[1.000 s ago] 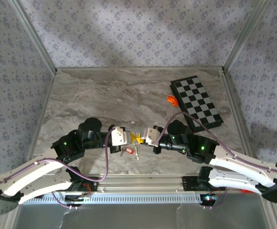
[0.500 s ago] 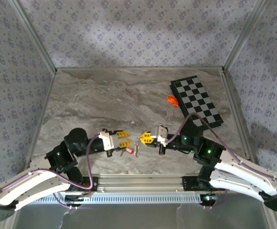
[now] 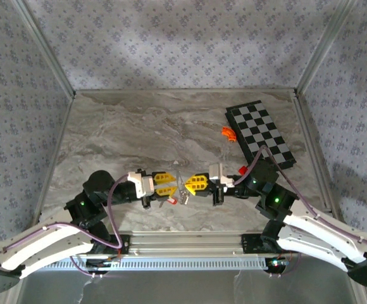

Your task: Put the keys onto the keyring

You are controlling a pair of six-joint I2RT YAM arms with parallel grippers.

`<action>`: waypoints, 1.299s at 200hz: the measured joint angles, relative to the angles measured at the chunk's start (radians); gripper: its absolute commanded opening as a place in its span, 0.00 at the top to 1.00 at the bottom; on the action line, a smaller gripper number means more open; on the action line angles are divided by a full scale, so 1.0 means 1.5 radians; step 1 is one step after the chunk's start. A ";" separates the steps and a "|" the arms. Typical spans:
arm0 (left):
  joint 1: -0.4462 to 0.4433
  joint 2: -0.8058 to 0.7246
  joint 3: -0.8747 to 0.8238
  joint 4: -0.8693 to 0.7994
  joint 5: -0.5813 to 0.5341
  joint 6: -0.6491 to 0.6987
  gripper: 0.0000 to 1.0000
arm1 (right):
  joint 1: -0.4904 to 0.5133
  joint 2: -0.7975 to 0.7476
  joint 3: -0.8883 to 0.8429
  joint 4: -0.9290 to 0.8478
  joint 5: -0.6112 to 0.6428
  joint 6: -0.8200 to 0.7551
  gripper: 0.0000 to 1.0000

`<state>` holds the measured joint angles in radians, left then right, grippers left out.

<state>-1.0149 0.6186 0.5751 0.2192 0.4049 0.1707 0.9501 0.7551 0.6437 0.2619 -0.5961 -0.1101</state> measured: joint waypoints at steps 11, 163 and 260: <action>0.000 0.004 0.000 0.012 0.005 -0.003 0.76 | 0.000 0.003 0.000 0.001 -0.007 0.002 1.00; 0.000 0.047 0.013 0.032 0.055 -0.018 0.81 | -0.011 0.017 0.000 0.019 -0.033 0.011 1.00; 0.000 0.051 0.017 0.020 0.046 -0.017 1.00 | -0.011 0.014 -0.004 0.014 -0.013 0.011 0.85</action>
<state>-1.0145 0.6945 0.6003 0.2485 0.4732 0.1455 0.9337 0.7765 0.6376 0.2832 -0.6163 -0.0933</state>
